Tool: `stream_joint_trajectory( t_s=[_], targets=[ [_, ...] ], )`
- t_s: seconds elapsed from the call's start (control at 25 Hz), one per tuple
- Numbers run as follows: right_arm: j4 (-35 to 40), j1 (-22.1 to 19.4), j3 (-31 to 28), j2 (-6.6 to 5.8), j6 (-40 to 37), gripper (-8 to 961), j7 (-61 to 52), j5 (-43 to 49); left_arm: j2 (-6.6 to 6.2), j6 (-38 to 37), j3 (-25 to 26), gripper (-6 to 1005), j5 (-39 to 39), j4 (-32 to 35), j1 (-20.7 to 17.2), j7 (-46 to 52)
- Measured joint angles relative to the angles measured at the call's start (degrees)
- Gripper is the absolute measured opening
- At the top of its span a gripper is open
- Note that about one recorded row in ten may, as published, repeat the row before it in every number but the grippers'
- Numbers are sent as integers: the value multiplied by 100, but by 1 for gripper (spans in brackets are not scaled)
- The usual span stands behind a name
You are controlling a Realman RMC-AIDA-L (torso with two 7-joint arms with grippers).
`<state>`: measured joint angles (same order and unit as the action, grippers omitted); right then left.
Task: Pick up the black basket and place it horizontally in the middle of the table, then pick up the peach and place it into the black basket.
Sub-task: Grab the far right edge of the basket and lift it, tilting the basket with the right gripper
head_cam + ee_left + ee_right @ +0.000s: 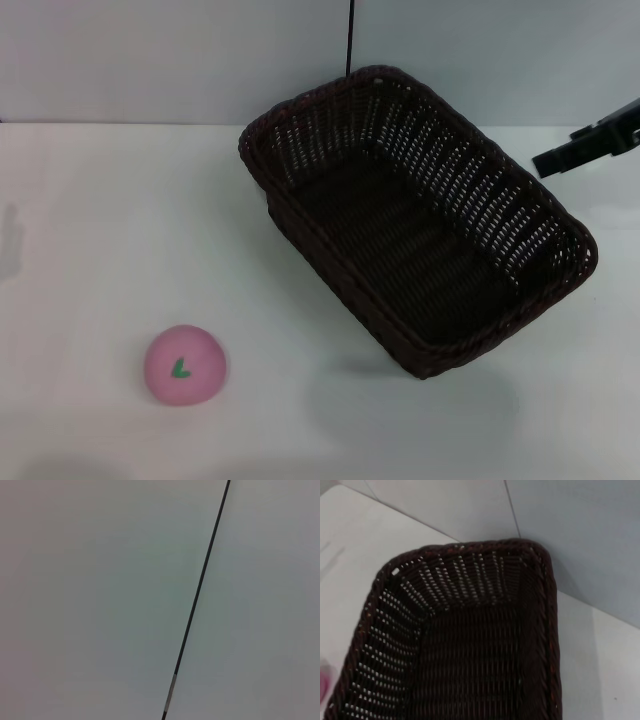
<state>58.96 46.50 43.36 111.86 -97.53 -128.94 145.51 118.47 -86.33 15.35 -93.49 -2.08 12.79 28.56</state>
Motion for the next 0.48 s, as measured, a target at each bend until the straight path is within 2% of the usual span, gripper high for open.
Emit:
stream_joint_trajectory(
  t_s=[0.48],
  targets=[
    [-1008,21,569,191,1018,765,7,95,0,-38,-72,593,-2,-94,-21,0]
  ],
)
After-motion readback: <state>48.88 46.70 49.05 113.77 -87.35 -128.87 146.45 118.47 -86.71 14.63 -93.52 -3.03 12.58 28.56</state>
